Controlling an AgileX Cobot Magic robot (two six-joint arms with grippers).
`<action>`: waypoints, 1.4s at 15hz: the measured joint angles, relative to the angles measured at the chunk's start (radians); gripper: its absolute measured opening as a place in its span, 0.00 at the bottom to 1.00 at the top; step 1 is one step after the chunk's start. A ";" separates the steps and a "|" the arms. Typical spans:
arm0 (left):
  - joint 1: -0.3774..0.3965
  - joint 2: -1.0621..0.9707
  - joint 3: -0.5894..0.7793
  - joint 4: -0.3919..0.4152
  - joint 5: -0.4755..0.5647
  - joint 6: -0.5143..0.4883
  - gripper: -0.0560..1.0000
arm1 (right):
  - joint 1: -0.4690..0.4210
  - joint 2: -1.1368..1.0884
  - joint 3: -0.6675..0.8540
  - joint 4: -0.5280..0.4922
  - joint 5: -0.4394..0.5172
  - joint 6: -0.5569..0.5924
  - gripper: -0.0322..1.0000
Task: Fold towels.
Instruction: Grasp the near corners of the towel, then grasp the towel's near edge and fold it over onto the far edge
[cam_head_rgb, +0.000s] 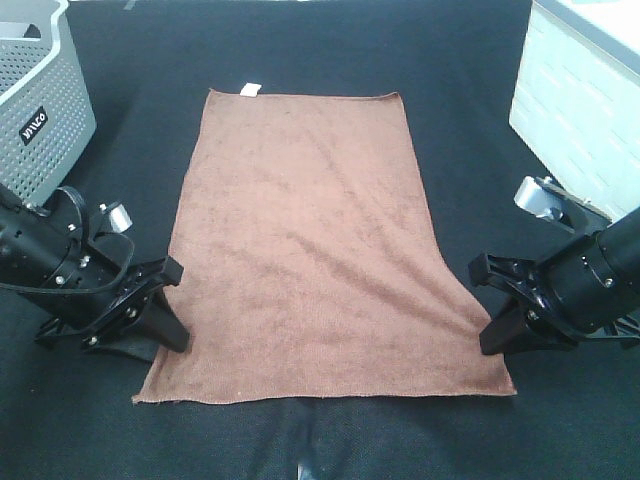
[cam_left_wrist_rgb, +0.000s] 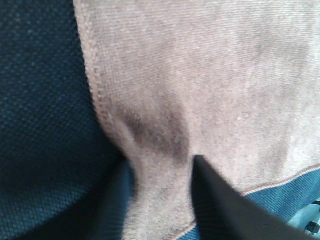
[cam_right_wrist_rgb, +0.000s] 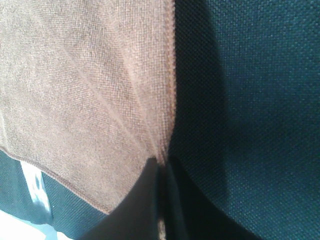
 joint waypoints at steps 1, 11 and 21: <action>-0.009 0.009 -0.002 -0.002 0.000 0.004 0.25 | 0.000 0.000 0.000 0.000 -0.003 -0.001 0.03; -0.067 -0.186 0.067 0.301 0.001 -0.184 0.05 | 0.000 -0.001 0.000 -0.005 0.139 -0.001 0.03; -0.069 -0.579 0.373 0.429 0.005 -0.345 0.05 | 0.000 -0.188 0.175 -0.011 0.177 0.029 0.03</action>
